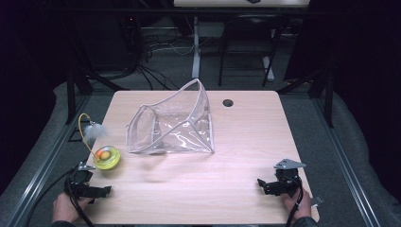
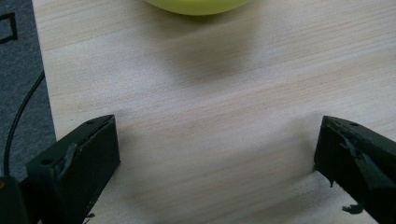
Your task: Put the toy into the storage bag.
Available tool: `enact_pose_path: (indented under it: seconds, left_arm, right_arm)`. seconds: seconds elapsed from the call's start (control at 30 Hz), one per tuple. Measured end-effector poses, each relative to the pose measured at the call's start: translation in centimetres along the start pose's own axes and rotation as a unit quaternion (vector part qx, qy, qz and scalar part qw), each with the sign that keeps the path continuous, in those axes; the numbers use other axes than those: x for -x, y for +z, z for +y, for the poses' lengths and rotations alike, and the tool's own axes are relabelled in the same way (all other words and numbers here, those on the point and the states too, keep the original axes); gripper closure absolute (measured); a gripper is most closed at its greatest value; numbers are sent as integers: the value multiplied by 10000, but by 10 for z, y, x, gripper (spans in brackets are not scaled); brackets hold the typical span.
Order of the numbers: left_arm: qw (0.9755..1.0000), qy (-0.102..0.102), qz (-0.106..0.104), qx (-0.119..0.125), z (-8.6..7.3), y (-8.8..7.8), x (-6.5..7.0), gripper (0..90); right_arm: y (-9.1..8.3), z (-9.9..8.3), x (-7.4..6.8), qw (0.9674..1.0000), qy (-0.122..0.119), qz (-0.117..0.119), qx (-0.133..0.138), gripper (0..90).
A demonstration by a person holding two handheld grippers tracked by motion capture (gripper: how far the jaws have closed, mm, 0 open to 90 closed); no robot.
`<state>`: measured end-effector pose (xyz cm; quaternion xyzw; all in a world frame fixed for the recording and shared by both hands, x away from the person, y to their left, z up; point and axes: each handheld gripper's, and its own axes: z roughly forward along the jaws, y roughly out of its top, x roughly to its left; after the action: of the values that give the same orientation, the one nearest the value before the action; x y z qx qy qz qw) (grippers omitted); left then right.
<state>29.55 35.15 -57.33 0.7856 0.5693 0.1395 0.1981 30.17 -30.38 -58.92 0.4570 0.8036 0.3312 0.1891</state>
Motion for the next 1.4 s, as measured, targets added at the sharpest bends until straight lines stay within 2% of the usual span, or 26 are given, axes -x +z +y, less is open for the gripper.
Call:
enact_pose_path:
  seconds: [0.13,0.33,0.37,0.5,0.67,1.23,1.4]
  left_arm:
    - [9999,19,43,-99,1,-1,-2,0]
    - [9999,-6,-11,-137,1,-5,-4,0]
    - [9997,-36,-94,-204,1,-5,-4,0]
    - [9991,-121,-178,-375,3,-7,-2,0]
    - [9991,-223,-197,-318,7,-15,-2,0]
    - [9995,-213,-177,-158,15,-34,-2,0]
    - [9992,-179,-316,-165,19,-40,-3,0]
  right_arm:
    - [0,0,0,10000,-5,6,-1,0]
    - [0,0,0,10000,-6,7,0,0]
    - [0,0,0,10000,-6,6,-1,0]
    - [0,0,0,10000,-5,7,0,0]
    - [0,0,0,10000,-6,8,1,0]
    - [0,0,0,10000,-10,10,-1,0]
    - [0,0,0,10000,-12,8,0,0]
